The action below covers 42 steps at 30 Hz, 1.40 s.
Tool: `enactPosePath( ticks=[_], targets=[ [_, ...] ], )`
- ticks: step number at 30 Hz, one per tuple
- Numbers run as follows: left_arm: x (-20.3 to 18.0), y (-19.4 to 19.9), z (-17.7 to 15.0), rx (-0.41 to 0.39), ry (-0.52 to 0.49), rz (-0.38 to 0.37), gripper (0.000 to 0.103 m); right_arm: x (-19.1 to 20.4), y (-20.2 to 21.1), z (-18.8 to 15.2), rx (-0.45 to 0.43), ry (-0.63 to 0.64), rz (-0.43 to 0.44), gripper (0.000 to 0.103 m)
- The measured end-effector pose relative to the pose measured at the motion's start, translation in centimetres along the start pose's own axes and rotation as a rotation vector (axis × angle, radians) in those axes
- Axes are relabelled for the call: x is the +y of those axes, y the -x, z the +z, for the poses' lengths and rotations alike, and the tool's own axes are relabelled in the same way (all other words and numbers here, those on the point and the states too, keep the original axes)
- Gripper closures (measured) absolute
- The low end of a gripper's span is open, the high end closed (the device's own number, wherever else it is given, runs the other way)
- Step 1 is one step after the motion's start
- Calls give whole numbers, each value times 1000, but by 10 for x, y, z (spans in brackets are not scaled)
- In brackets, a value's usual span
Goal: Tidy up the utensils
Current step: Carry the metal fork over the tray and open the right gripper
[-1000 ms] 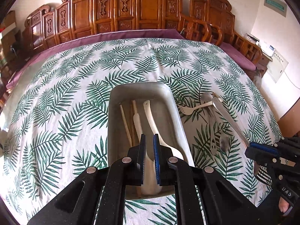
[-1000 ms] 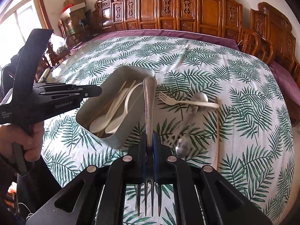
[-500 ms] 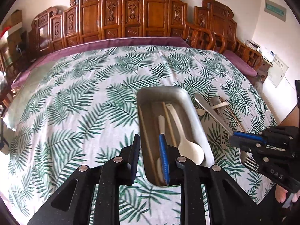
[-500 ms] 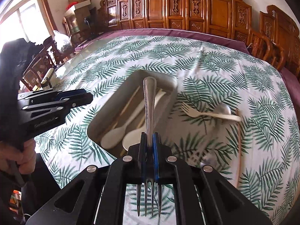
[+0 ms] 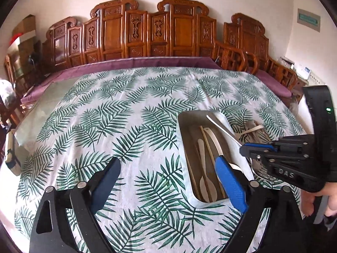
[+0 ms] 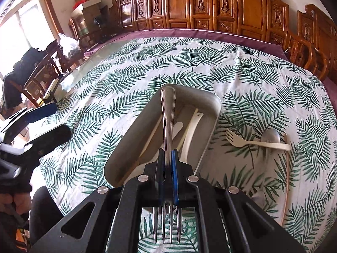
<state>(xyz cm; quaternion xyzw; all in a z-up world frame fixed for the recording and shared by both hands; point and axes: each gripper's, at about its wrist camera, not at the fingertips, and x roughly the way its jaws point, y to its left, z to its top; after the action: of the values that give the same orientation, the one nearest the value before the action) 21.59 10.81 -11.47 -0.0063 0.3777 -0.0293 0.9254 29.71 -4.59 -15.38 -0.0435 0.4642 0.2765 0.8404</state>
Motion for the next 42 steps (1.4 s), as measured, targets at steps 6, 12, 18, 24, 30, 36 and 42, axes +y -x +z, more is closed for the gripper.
enactPosePath(
  ticks=[6,12,18,24,30,36,42],
  targets=[
    [10,4,-5,-14,13,3,13,5,-14,10,19,-8,2,95],
    [19,2,-9,-21,11,17,12,6,-36,16,61,-25,-8,95],
    [28,-2,-10,-6,35,18,12,8,-51,23,80,-27,-23,95],
    [28,-3,-11,2,28,17,12,5,-54,27,80,-49,-6,94],
    [21,-4,-13,9,10,12,12,0,-32,23,17,-50,26,94],
    [7,-2,-14,6,-12,-8,12,-26,3,14,-33,-32,1,94],
    [-22,-1,-13,12,-59,-45,12,-73,36,4,-67,-28,-71,94]
  ],
)
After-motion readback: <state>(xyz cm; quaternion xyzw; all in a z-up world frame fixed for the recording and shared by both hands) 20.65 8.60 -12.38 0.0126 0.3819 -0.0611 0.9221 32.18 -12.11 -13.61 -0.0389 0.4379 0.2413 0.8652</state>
